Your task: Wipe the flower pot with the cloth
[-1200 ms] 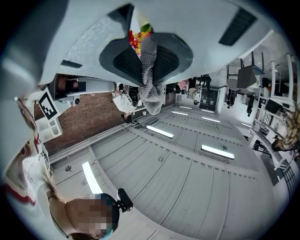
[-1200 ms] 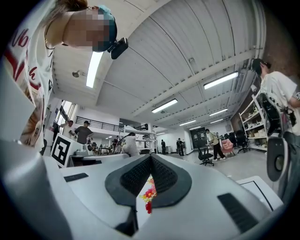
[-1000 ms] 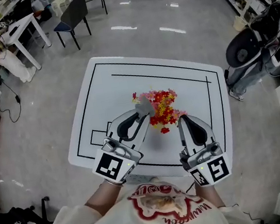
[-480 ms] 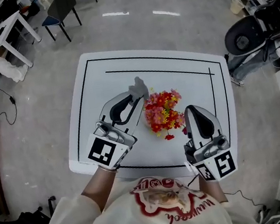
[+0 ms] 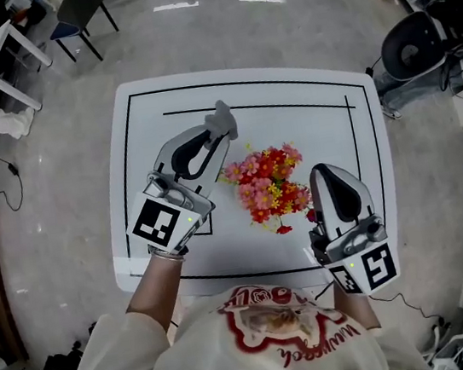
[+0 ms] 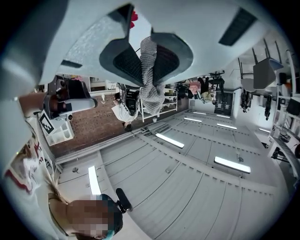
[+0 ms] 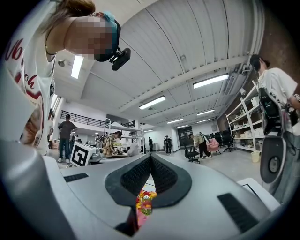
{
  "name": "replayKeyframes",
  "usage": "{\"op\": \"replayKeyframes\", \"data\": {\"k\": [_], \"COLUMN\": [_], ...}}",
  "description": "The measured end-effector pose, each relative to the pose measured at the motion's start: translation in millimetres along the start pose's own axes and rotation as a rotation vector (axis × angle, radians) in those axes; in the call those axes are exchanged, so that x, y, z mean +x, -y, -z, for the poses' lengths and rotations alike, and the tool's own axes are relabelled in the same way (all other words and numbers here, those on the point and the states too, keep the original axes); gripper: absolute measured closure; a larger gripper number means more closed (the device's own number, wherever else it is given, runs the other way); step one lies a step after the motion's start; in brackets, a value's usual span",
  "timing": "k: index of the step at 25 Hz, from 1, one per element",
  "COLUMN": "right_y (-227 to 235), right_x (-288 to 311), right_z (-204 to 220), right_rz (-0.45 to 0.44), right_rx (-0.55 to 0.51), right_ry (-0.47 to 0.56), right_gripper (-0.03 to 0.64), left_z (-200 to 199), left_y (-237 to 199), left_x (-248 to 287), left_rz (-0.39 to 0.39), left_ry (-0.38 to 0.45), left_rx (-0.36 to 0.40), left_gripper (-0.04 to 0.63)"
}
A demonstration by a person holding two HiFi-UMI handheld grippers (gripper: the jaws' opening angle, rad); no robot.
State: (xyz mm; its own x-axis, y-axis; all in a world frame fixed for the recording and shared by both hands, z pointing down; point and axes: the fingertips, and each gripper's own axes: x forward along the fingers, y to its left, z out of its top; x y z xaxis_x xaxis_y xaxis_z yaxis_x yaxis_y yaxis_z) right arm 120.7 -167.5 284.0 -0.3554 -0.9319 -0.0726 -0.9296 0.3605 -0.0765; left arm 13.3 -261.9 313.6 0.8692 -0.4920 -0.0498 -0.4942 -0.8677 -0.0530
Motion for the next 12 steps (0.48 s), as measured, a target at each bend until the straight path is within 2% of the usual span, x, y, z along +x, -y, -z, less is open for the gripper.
{"op": "replayKeyframes", "data": {"k": [7,12], "right_y": [13,18], "right_x": [5,7], "right_z": [10,17], "right_rz": [0.029,0.046], "right_rx": [0.008,0.020], "right_ry": [-0.024,-0.037], "right_gripper": [0.618,0.618], "left_z": [24,53], "left_y": [-16,-3], "left_x": [20,37], "left_rz": [0.180,0.298], "left_ry": [-0.053,-0.115], "left_rx": [0.037,0.130], "left_gripper": [0.540,0.540]}}
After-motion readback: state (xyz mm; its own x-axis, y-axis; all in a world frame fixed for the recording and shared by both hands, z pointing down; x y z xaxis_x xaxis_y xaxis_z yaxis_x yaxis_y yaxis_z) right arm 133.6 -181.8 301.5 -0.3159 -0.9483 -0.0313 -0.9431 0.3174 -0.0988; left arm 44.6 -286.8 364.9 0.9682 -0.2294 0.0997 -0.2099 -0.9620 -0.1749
